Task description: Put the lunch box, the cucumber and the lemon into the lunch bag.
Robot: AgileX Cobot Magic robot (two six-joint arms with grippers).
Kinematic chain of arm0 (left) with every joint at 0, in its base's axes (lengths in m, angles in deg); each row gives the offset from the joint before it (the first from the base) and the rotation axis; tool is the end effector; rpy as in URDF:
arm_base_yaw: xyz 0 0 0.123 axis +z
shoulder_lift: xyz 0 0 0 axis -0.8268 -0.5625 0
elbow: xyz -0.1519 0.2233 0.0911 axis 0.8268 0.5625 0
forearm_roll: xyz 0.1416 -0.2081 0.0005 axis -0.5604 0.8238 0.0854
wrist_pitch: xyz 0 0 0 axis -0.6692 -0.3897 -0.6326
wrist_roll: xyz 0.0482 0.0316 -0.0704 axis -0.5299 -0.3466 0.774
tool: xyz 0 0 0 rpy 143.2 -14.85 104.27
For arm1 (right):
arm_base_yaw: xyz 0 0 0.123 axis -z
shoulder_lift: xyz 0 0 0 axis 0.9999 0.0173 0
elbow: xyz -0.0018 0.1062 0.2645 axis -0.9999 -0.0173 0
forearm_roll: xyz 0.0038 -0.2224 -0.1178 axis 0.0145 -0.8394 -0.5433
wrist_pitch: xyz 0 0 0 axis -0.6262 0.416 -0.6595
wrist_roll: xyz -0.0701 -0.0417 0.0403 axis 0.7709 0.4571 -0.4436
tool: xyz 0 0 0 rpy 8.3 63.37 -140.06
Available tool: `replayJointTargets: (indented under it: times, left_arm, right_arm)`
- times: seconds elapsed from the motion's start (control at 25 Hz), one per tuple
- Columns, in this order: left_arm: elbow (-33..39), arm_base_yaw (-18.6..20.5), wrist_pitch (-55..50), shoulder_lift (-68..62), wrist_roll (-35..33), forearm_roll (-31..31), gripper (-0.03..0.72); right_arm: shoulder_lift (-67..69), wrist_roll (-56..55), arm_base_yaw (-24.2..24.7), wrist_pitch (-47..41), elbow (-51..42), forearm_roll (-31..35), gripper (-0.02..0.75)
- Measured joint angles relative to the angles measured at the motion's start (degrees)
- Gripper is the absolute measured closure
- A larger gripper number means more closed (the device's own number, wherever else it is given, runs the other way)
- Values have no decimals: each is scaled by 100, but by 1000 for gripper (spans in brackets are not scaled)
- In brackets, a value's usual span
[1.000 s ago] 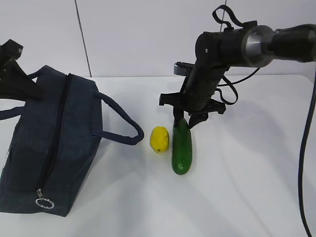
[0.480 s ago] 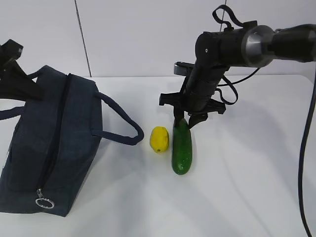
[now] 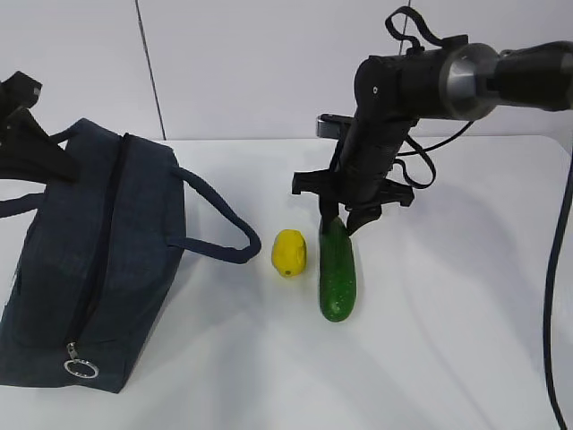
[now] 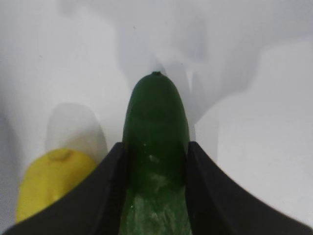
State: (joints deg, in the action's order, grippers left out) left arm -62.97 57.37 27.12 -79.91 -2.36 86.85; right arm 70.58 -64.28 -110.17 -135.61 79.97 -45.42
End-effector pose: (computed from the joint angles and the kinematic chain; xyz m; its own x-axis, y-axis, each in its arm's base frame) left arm 0.3094 -0.0484 0.2656 -0.9519 -0.1045 -0.2881 0.1023 0.7779 -0.6200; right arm 0.4389 0.1786 0.1430 -0.9821 0.0688 -0.1753 0.0375 0.9837 0.1761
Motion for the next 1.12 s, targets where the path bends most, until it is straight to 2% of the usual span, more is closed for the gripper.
replayJointTargets:
  times: [0.32,0.48,0.64,0.88,0.96,1.12]
  left_arm:
    - [0,0,0,0,0,0,687]
    - [0,0,0,0,0,0,687]
    - [0,0,0,0,0,0,687]
    - [0,0,0,0,-10,0,687]
    - [0,0,0,0,-10,0,687]
    - [0,0,0,0,-10,10,687]
  right_arm:
    - [-375,217,0,-304,27,-26,471]
    - [-662,511,0,-539,271,255,472]
    - [-949,1022,0,-688,714,1178,472]
    - [-1029,2482,-159,-613,993,3554,474]
    - [-1029,2707,-322,-417,993,3863,474]
    - [-1029,2832,-702,154,993,4019,474]
